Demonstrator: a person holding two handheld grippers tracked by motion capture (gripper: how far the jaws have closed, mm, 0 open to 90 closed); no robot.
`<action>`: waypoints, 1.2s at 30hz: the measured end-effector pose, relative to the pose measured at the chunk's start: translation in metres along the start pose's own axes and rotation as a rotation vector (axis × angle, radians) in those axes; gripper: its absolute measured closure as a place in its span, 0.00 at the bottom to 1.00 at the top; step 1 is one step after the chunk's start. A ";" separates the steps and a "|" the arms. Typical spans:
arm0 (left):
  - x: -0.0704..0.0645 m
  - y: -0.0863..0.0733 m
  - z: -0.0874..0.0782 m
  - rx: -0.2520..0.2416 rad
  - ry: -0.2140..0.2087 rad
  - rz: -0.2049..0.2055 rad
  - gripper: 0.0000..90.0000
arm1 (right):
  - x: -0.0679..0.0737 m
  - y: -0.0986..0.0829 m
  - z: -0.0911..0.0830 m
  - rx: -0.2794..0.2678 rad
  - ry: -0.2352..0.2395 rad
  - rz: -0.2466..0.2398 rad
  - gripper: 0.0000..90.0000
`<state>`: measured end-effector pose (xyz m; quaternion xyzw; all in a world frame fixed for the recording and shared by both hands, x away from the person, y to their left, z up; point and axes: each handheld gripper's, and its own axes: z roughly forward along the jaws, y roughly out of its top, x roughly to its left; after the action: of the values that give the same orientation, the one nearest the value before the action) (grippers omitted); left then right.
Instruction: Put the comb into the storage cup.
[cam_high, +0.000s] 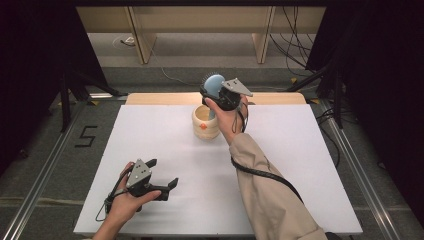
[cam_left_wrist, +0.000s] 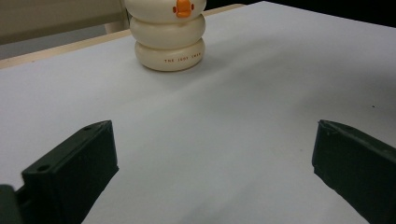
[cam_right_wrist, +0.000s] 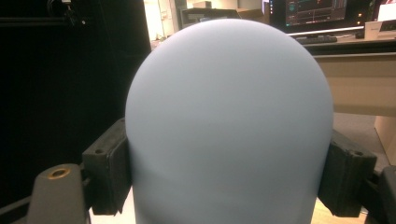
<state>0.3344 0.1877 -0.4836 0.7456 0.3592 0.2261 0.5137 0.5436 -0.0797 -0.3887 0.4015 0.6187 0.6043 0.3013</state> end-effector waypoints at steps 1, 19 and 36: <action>0.000 0.000 0.000 -0.001 0.000 0.000 0.00 | 0.000 -0.001 0.000 0.002 0.000 -0.002 0.23; 0.000 0.000 0.000 0.000 -0.001 -0.003 0.00 | 0.001 -0.015 0.001 0.025 0.004 -0.008 0.23; 0.000 0.000 0.001 -0.001 -0.004 -0.005 0.00 | 0.003 -0.022 0.001 0.039 0.009 -0.008 0.23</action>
<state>0.3354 0.1874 -0.4842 0.7450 0.3599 0.2237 0.5152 0.5402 -0.0759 -0.4101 0.4022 0.6332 0.5928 0.2932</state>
